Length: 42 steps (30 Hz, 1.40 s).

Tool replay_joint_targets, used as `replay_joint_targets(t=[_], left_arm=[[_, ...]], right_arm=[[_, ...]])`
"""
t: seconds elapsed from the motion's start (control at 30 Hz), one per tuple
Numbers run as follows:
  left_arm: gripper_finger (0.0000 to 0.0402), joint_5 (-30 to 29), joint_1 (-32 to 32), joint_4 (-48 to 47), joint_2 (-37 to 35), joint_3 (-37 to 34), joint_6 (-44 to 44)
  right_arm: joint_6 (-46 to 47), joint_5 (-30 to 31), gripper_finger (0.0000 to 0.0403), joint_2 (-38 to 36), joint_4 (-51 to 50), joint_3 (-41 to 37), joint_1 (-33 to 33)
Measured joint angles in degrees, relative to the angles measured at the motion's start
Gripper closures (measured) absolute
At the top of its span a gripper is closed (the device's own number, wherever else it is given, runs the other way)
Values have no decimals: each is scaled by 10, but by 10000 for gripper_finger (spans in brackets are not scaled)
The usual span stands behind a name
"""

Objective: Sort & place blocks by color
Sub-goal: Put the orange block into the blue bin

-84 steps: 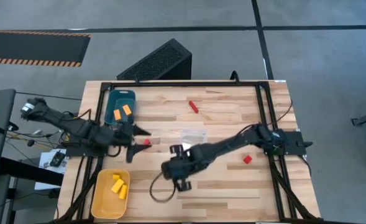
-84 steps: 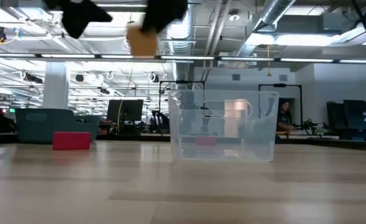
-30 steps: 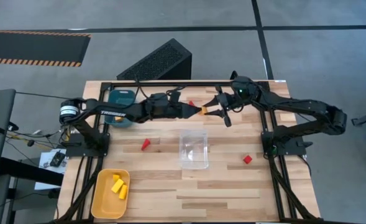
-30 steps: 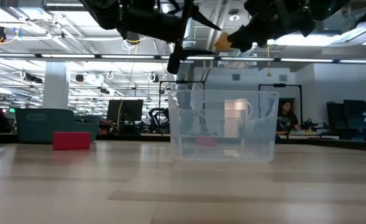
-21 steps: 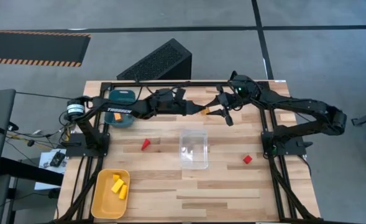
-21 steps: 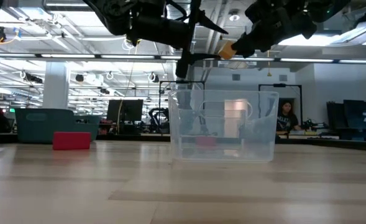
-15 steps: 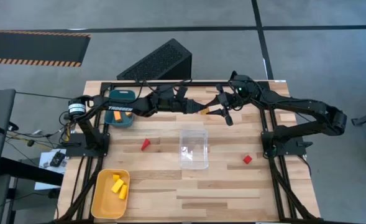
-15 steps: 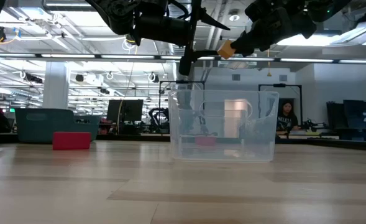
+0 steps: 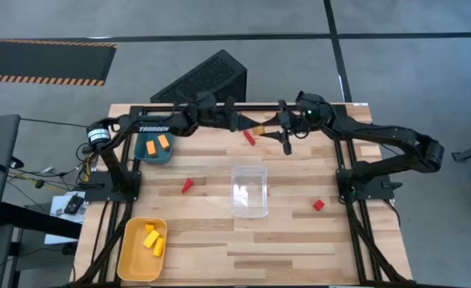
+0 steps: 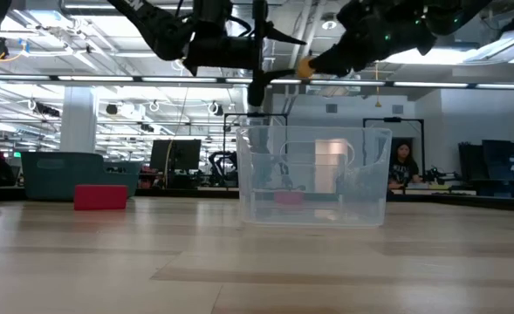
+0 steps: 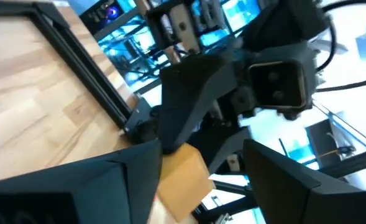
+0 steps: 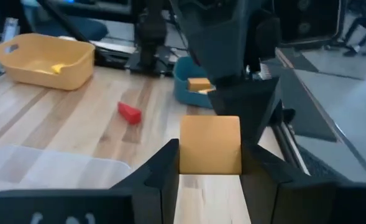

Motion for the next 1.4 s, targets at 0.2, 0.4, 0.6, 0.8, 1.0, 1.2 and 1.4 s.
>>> replay_joint_targets(t=[0.2, 0.4, 0.6, 0.8, 1.0, 1.2, 1.4], left_arm=[[218, 25, 17, 23, -1, 1, 27], [196, 66, 19, -20, -1, 0, 34], [163, 68, 35, -86, -7, 0, 31], [131, 11, 48, -114, -6, 0, 23], [115, -12, 41, -111, -5, 0, 35], [119, -16, 30, -107, -5, 5, 51], [141, -48, 17, -124, -4, 21, 72]], right_arm=[[9, 13, 259, 39, 10, -1, 11], [21, 50, 251, 49, 9, -1, 34], [-24, 105, 256, 43, -2, 5, 34], [-77, 133, 248, 48, -13, 20, 30], [-102, 134, 252, 48, -11, 33, 31], [-113, 135, 248, 47, -9, 36, 27], [-117, 135, 249, 47, -5, 36, 28]])
